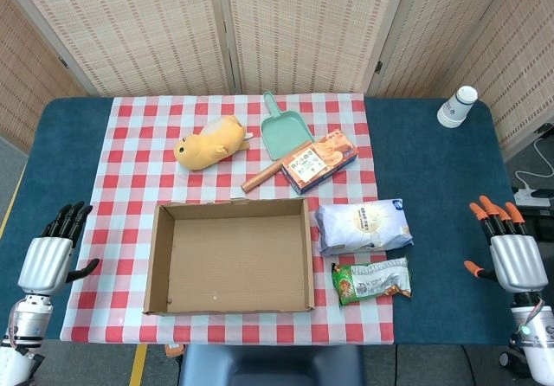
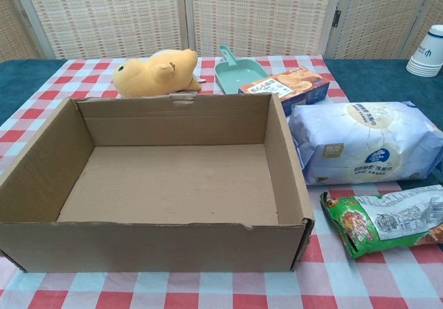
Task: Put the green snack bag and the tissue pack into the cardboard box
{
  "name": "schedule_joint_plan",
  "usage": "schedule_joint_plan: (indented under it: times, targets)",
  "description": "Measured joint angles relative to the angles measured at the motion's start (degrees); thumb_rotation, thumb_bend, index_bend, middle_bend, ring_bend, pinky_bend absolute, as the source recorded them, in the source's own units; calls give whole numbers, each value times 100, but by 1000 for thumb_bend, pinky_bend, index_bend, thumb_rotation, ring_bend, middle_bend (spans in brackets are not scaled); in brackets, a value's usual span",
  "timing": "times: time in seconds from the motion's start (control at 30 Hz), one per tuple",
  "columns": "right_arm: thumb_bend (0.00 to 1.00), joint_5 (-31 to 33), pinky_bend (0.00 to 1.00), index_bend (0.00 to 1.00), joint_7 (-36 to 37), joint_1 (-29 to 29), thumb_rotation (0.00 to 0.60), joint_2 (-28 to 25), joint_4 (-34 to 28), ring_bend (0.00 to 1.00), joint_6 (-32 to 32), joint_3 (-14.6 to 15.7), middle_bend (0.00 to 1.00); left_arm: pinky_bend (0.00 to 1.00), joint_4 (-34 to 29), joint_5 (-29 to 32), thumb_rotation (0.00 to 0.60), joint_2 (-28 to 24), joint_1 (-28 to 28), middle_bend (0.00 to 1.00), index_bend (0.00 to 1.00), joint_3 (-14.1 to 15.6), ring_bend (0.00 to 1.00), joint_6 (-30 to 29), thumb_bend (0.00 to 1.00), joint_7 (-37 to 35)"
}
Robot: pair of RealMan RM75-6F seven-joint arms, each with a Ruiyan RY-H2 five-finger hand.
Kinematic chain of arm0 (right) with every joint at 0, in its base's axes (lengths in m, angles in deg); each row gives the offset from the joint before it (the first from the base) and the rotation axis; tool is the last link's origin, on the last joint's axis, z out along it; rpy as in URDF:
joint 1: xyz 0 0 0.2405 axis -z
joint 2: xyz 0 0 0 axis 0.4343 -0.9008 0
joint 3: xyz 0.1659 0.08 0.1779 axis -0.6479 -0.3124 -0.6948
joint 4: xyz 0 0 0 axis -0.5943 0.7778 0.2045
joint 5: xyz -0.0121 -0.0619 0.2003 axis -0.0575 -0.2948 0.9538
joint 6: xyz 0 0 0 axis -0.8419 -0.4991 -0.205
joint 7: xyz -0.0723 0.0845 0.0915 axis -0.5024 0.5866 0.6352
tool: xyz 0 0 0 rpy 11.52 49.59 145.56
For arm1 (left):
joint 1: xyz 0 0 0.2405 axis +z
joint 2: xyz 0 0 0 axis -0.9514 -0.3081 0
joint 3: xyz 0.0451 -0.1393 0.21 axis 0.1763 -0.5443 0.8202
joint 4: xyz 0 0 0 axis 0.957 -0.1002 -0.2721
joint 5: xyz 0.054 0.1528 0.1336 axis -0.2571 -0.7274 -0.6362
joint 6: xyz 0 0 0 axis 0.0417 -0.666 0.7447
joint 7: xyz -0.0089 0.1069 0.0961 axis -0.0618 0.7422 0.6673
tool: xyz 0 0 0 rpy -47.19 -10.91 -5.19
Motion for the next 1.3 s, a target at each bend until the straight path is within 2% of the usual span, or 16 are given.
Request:
schedule_joint_plan:
  times: [0.77, 0.93, 1.07, 1.3]
  targets:
    - [0, -153, 0, 104, -30, 30, 600, -50, -174, 0, 102, 64, 0, 228, -105, -20, 600, -72, 19, 4, 71, 58, 0, 17, 186, -21]
    - [0, -238, 2, 109, -222, 31, 600, -169, -458, 0, 145, 89, 5, 228, -144, -41, 600, -112, 30, 3, 71, 69, 0, 7, 186, -80]
    - [0, -314, 54, 114, -387, 19, 600, -278, -823, 0, 158, 114, 30, 228, -161, -39, 600, -130, 23, 4, 71, 83, 0, 49, 186, -95]
    - [0, -464, 95, 116, -780, -146, 600, -507, -1612, 0, -325, 310, 48, 225, -187, -30, 600, -145, 3, 4, 72, 107, 0, 121, 186, -81]
